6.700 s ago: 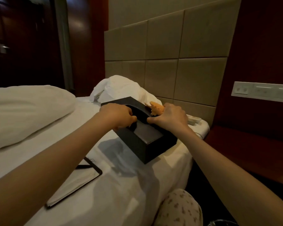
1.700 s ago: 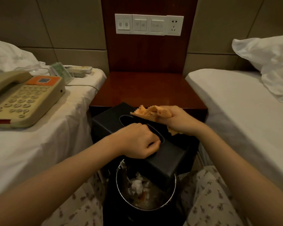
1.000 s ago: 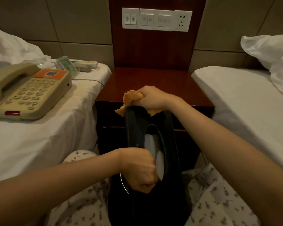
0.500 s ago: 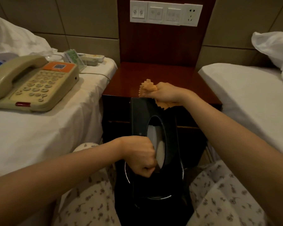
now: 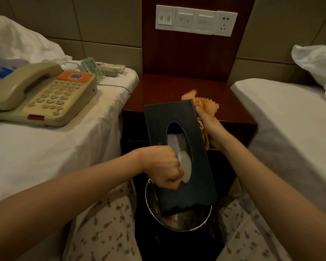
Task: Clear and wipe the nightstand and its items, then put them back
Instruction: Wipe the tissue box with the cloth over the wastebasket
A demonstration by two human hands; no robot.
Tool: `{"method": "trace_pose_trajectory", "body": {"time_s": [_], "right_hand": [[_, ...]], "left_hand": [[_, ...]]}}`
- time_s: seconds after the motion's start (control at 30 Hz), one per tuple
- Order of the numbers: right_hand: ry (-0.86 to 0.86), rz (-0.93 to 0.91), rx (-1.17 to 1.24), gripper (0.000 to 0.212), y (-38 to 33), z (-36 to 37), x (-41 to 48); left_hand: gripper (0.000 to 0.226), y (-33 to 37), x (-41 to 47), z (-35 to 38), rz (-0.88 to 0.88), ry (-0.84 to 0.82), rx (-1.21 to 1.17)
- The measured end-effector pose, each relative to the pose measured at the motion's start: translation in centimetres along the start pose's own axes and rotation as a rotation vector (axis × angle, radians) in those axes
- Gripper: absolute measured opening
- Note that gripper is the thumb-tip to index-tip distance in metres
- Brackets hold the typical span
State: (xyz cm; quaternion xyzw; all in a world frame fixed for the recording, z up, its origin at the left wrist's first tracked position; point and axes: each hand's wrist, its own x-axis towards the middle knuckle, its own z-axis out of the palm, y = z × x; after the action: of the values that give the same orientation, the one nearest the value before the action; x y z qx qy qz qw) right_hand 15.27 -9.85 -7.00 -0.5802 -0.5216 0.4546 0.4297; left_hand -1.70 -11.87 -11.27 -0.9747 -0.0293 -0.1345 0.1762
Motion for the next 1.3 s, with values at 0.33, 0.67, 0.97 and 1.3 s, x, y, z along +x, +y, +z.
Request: {"method": "trace_pose_trajectory", "body": {"time_s": [0.33,0.67,0.97,1.3], "right_hand": [[-0.051,0.017,-0.085,0.059,0.4,-0.3,-2.7],[0.13,-0.129,0.304,0.015,-0.5,-0.8,-2.4],[0.447,-0.296,0.519,0.027,-2.2,2.1,-3.1],[0.519,-0.359,0.496,0.02,-1.9,0.1,-4.0]], "left_hand": [[0.038,-3.4,-0.9,-3.4,-0.194,0.048,0.061],[0.036,-5.1,-1.5,-5.4,-0.503,0.23,0.078],[0.042,-3.6,0.4,-6.4,-0.781,0.303,-0.12],[0.054,-3.5,3.2,-6.5,-0.957,0.295,-0.315]]}}
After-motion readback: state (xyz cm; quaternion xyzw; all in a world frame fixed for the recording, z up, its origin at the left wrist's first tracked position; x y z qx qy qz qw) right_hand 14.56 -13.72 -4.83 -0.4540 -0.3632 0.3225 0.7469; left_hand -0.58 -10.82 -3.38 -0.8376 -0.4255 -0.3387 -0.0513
